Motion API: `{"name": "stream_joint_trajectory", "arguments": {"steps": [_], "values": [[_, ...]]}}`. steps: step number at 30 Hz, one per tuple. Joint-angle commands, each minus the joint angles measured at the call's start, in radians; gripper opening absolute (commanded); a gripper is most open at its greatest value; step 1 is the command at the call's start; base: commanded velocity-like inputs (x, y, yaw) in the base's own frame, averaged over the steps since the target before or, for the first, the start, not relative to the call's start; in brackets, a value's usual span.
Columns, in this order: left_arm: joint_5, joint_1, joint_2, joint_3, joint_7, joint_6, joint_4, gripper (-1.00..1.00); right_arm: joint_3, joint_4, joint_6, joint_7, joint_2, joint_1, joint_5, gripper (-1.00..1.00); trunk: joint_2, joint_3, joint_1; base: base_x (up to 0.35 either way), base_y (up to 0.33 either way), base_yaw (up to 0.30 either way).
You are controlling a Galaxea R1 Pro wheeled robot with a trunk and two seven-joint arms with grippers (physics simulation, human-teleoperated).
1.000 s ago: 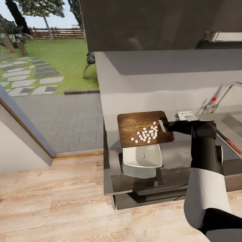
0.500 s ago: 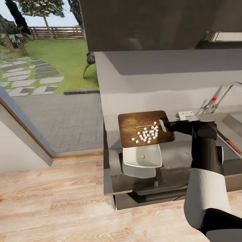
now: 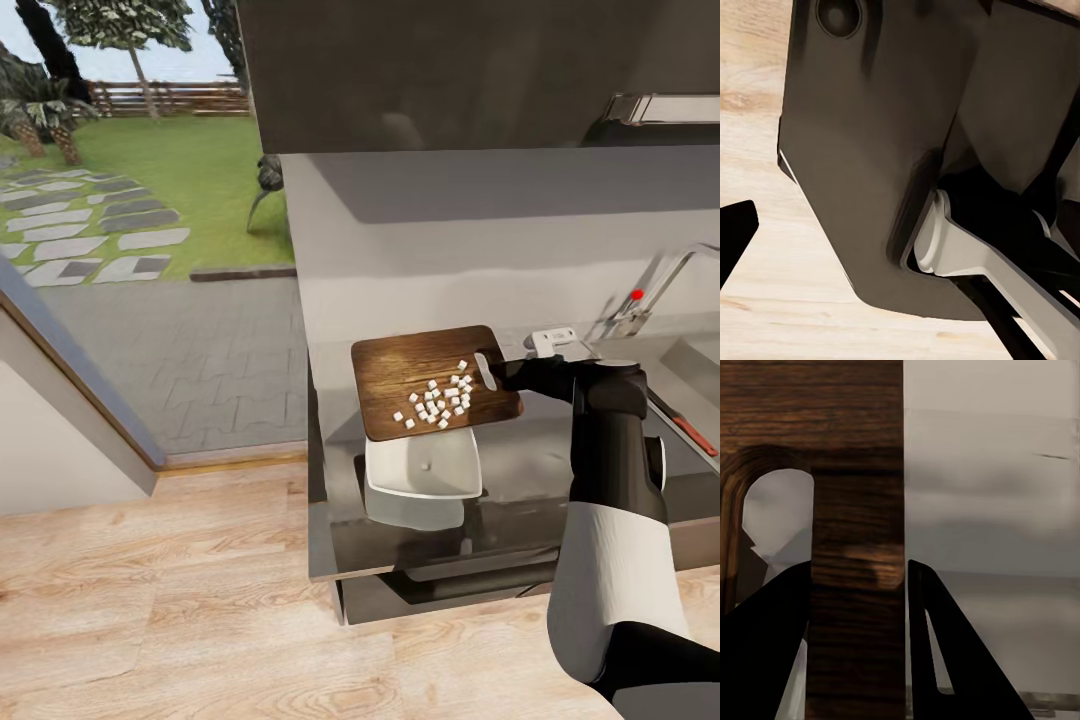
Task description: In the kitchen, take the Vidalia onion out of the sink, dice it on the chopping board with the paring knife, put the diced onion into the bowl on the countertop, then place both the paring knife and the chopping board into the sink.
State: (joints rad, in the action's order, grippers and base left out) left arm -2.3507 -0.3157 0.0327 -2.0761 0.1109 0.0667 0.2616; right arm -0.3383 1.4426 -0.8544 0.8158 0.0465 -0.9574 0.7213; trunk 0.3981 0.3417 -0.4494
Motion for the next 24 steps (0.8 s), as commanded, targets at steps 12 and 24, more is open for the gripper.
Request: {"name": "stream_joint_trajectory", "arguments": {"steps": [12, 24], "values": [[-0.006, -0.002, 0.001, -0.007, 0.006, 0.007, 0.005, 1.00, -0.002, 0.001, 0.000, 0.011, 0.003, 0.000, 0.007, -1.00, 0.002, 0.002, -0.001, 0.000, 0.000, 0.000], [-0.006, -0.002, -0.001, -0.007, 0.006, 0.008, 0.005, 1.00, -0.003, 0.001, 0.001, 0.011, 0.003, 0.000, 0.007, -1.00, 0.002, 0.002, -0.001, 0.000, 0.000, 0.000]]}}
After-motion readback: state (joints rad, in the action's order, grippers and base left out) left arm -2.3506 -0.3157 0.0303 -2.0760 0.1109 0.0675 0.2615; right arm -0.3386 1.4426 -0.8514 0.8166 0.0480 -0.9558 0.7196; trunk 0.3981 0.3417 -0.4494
